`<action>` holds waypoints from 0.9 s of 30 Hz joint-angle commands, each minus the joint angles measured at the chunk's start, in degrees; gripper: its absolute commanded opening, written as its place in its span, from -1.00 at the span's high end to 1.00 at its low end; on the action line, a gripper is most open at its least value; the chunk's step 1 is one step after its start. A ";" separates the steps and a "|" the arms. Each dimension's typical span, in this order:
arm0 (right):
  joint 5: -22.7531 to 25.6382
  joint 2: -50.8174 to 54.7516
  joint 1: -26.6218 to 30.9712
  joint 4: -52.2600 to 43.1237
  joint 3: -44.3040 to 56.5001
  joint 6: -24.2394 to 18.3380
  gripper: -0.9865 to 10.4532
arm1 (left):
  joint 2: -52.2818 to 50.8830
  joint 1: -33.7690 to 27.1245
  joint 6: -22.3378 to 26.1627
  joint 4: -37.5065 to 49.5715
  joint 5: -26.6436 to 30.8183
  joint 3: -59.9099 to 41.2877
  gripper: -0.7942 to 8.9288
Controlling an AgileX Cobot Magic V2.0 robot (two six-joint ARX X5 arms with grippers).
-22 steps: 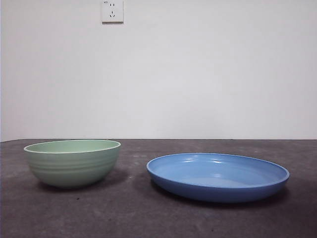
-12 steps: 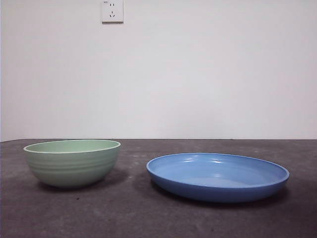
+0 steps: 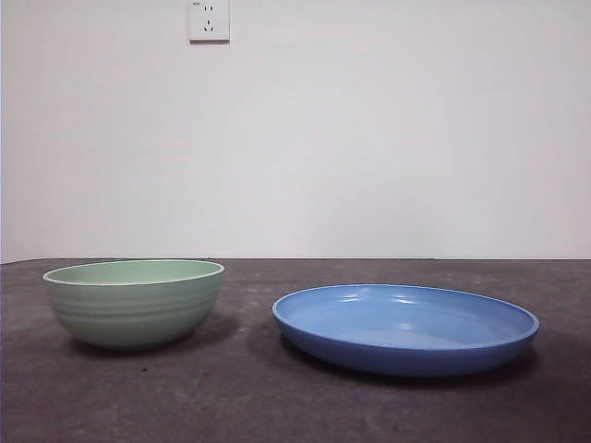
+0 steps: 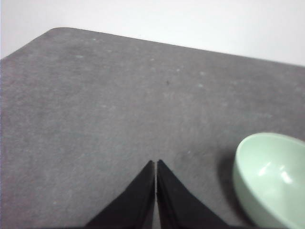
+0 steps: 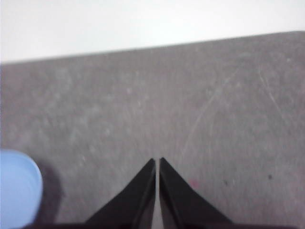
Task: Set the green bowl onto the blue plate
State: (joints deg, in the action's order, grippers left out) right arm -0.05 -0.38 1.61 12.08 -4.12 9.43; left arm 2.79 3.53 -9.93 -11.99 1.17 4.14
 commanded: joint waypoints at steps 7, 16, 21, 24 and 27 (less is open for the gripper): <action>-3.04 -2.27 -0.07 4.17 -9.88 8.85 0.81 | 7.78 0.96 -4.68 0.81 -0.15 11.61 0.82; -11.85 -11.67 -0.39 11.91 -21.20 10.05 0.81 | 18.67 1.05 -4.63 -6.12 -3.04 29.59 0.82; -19.87 -18.10 -0.39 15.34 -27.96 9.62 0.81 | 25.20 1.05 -4.46 -13.57 -13.51 39.30 0.82; -25.18 -21.77 -0.39 16.90 -31.82 8.98 0.81 | 29.09 1.05 -4.46 -18.80 -18.51 44.33 0.82; -29.07 -25.20 -0.39 19.12 -35.67 6.82 0.81 | 32.83 1.05 -4.20 -24.52 -21.40 48.98 0.82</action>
State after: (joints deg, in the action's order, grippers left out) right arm -28.49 -24.88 1.28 31.24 -38.68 17.78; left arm 34.87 4.43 -14.48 -35.92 -19.57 51.53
